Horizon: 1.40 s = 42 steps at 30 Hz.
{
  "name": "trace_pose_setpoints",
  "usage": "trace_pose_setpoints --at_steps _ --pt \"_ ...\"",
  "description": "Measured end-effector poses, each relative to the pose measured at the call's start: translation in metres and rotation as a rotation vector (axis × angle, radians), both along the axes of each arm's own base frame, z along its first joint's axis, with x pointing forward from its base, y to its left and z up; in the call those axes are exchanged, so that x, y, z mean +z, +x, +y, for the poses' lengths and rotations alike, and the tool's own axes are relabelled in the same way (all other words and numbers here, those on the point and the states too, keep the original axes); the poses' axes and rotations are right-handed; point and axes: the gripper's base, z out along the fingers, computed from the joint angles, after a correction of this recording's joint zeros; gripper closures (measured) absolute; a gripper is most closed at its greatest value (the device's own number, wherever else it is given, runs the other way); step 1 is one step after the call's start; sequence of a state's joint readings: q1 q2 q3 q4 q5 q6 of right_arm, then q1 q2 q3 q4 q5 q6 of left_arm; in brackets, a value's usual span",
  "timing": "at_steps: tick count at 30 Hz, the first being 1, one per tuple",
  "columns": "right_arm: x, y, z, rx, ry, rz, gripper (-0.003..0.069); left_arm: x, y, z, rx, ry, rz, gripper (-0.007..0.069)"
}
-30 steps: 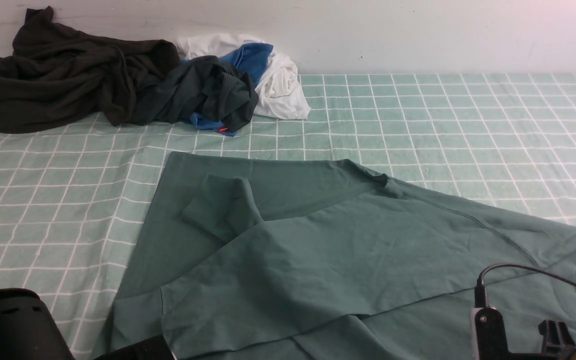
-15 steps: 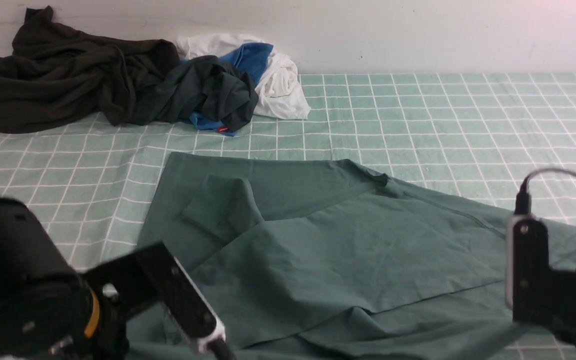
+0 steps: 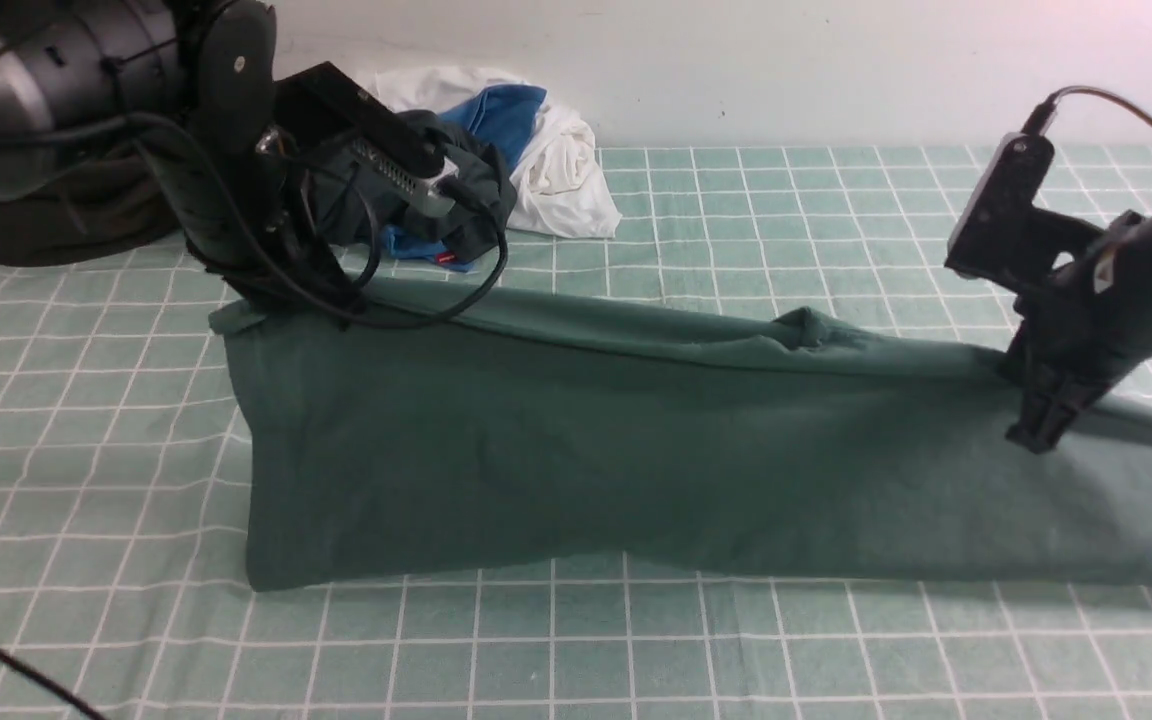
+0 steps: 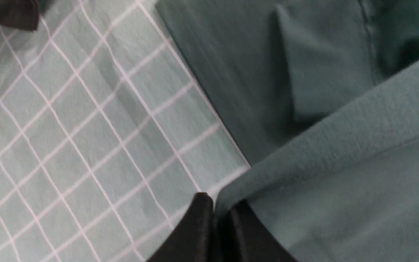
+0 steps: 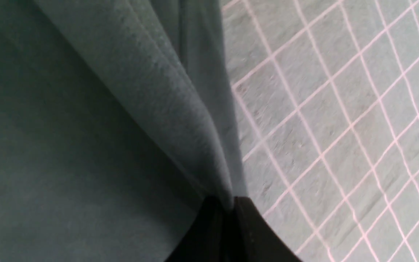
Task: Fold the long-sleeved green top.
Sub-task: Use both arms to drag the lower edge of the fabric forward and fold it over the upper edge, then use the right arm to clamp the right edge of the fabric
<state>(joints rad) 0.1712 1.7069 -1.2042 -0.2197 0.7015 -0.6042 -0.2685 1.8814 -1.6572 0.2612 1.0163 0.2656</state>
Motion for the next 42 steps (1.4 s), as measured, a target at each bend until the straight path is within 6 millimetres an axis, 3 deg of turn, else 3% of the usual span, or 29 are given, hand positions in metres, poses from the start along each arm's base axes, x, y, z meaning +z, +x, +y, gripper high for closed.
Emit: trace_pose_setpoints --at_steps 5,9,11,13,14,16,19,22,27,31,32,36,39,42 --pt "-0.024 0.047 -0.002 -0.12 0.074 -0.023 0.0612 -0.038 0.057 0.004 0.071 -0.017 0.004 0.0594" --pt "-0.03 0.069 -0.01 -0.235 0.104 -0.039 0.05 -0.065 0.084 0.01 0.098 -0.004 -0.005 0.0524" --pt "-0.022 0.074 -0.014 -0.313 0.133 -0.061 0.0429 -0.07 0.091 0.012 0.099 -0.008 -0.026 0.047" --pt "-0.015 0.076 -0.017 -0.384 0.155 -0.067 0.0384 -0.07 0.095 0.011 0.1 -0.012 -0.042 0.0412" --pt "-0.003 0.076 -0.025 -0.497 0.195 -0.082 0.0323 -0.066 0.097 0.011 0.122 -0.027 -0.061 0.034" --pt "0.007 0.069 -0.038 -0.626 0.226 -0.067 0.0272 -0.056 0.098 0.011 0.172 -0.053 -0.079 0.0256" --pt "0.012 0.056 -0.057 -0.757 0.247 -0.019 0.0239 -0.046 0.096 0.012 0.231 -0.067 -0.063 0.0175" --pt "0.002 0.036 -0.079 -0.865 0.283 0.041 0.0228 -0.044 0.088 0.011 0.267 -0.076 0.01 0.0145" --pt "-0.033 0.006 -0.112 -1.012 0.348 0.129 0.0226 -0.046 0.084 0.005 0.276 -0.145 0.073 0.0186" --pt "-0.065 -0.009 -0.141 -1.129 0.419 0.149 0.0221 -0.048 0.078 -0.007 0.223 -0.218 0.141 0.0314" --pt "-0.065 -0.008 -0.141 -1.129 0.423 0.146 0.0221 -0.048 0.078 -0.008 0.219 -0.216 0.141 0.0321" --pt "-0.091 -0.006 -0.147 -1.144 0.441 0.192 0.0217 -0.049 0.073 -0.025 0.13 -0.258 0.186 0.0479" --pt "-0.093 -0.004 -0.146 -1.108 0.456 0.202 0.0222 -0.048 0.07 -0.035 0.087 -0.261 0.192 0.0582" --pt "-0.093 -0.003 -0.144 -1.069 0.463 0.211 0.0264 -0.045 0.069 -0.037 0.074 -0.264 0.188 0.0617"
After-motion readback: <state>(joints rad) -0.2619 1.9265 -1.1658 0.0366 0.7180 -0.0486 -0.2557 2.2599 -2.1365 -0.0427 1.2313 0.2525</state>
